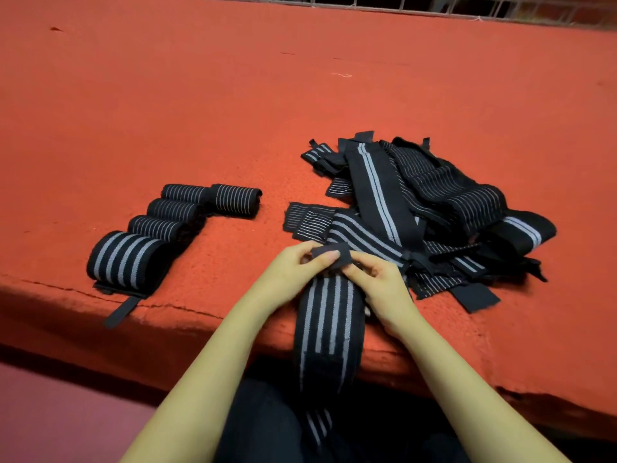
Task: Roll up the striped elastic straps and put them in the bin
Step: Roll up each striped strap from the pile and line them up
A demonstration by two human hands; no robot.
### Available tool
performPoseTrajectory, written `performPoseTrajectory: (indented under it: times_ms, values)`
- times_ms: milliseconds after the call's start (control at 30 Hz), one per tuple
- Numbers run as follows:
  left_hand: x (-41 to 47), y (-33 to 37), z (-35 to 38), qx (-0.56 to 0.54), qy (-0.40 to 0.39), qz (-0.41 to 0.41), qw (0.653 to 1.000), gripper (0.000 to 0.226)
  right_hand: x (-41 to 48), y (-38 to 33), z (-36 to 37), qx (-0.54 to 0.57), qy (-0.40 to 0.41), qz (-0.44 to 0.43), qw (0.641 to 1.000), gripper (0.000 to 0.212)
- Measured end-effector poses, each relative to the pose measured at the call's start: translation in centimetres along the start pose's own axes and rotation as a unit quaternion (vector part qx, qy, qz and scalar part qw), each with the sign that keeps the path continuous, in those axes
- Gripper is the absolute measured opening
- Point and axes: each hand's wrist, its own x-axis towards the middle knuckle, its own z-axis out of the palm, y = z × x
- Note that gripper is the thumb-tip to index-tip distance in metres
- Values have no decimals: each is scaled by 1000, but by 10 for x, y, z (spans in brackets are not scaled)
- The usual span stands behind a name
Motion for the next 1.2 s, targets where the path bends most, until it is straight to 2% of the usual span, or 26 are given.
performPoseTrajectory:
  times_ms: [33,133,267,433,533,633,767,867,1000,1200]
  values:
    - [-1,0,5,11,2,4,1000,15,-3,1,-3,12,13,-2,1000,19]
    - [-5,0,19,-45,32,6,998,15,-11,3,-3,31,50,-4,998,19]
    - [-6,3,29,-68,34,24,997,7,-22,-1,-7,29,62,-21,997,15]
    - [5,26,57,-47,-46,33,997,7,-40,-8,-44,20,105,-42,993,18]
    - [15,41,79,-66,-92,-2,994,7,-45,-14,-67,30,134,-51,989,29]
    - [19,53,100,-93,-125,-44,987,20,-52,-23,-86,31,151,-51,987,23]
    - [21,56,113,-85,-122,-5,989,19,-58,-18,-99,31,166,-37,985,19]
    - [16,43,116,-21,-123,38,992,34,-59,-1,-99,-4,184,-26,982,21]
    - [4,28,116,-88,-88,45,991,44,-60,7,-90,-57,168,-2,984,38]
    - [-2,26,121,-119,-48,53,990,42,-63,-3,-92,28,138,0,990,22]
